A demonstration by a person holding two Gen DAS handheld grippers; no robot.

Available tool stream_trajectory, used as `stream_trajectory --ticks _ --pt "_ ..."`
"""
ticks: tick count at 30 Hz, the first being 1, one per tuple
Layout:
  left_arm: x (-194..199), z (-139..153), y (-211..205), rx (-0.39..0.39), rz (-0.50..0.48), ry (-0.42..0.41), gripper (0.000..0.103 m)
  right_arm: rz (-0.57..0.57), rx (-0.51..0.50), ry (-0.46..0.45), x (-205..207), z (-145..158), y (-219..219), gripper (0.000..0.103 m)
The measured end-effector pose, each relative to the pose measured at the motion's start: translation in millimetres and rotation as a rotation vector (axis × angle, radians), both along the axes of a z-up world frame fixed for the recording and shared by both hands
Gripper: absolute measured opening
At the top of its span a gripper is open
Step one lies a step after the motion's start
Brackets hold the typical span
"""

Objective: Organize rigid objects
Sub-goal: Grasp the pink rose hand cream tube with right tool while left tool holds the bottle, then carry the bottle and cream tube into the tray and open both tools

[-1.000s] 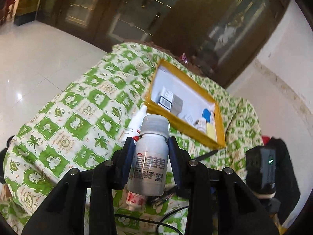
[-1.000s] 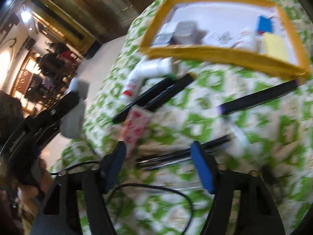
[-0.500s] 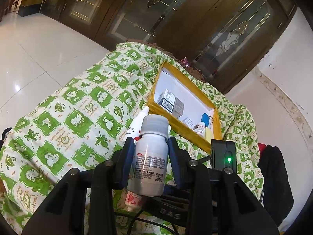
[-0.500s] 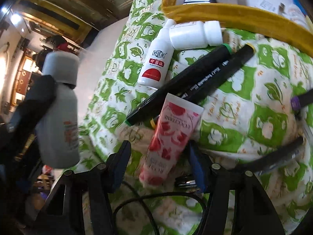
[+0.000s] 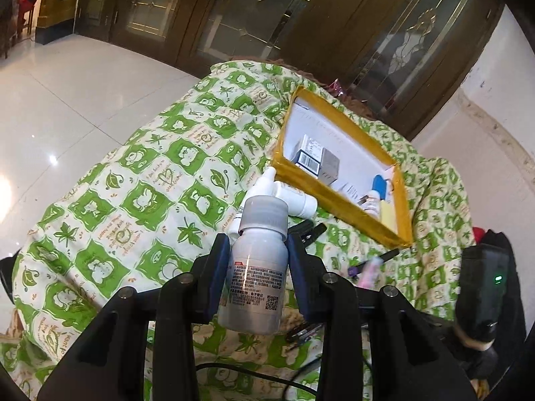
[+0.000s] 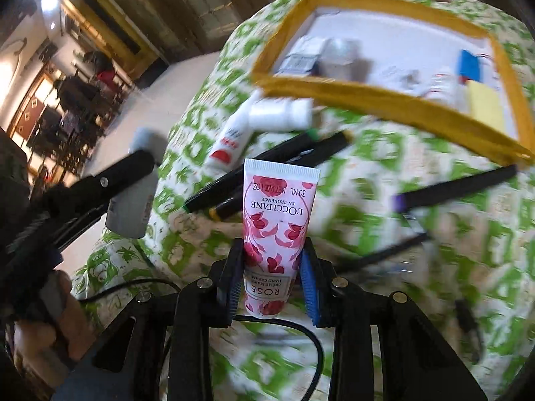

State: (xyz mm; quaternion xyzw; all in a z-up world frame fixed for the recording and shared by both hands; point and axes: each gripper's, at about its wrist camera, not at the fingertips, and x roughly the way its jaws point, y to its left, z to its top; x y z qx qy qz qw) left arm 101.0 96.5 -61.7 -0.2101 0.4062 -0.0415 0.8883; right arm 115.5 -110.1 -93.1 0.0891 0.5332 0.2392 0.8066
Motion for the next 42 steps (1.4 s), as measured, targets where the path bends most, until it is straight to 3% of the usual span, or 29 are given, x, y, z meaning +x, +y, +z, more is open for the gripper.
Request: stream_trajectory --ticks 8,20,42 --pt "2.5 -0.8 -8.0 0.087 0.006 0.025 0.033 -0.17 0.074 -0.008 9.4 13.1 -63.1 0.029" --pt "5.4 -0.2 -23.9 0.211 -0.011 0.036 0.033 -0.227 0.092 -0.043 14.3 22.4 -83.8 0.029" --pt "35.1 25.1 -60.1 0.245 -0.109 0.002 0.033 -0.299 0.136 -0.114 33.3 53.2 -117.5 0.029"
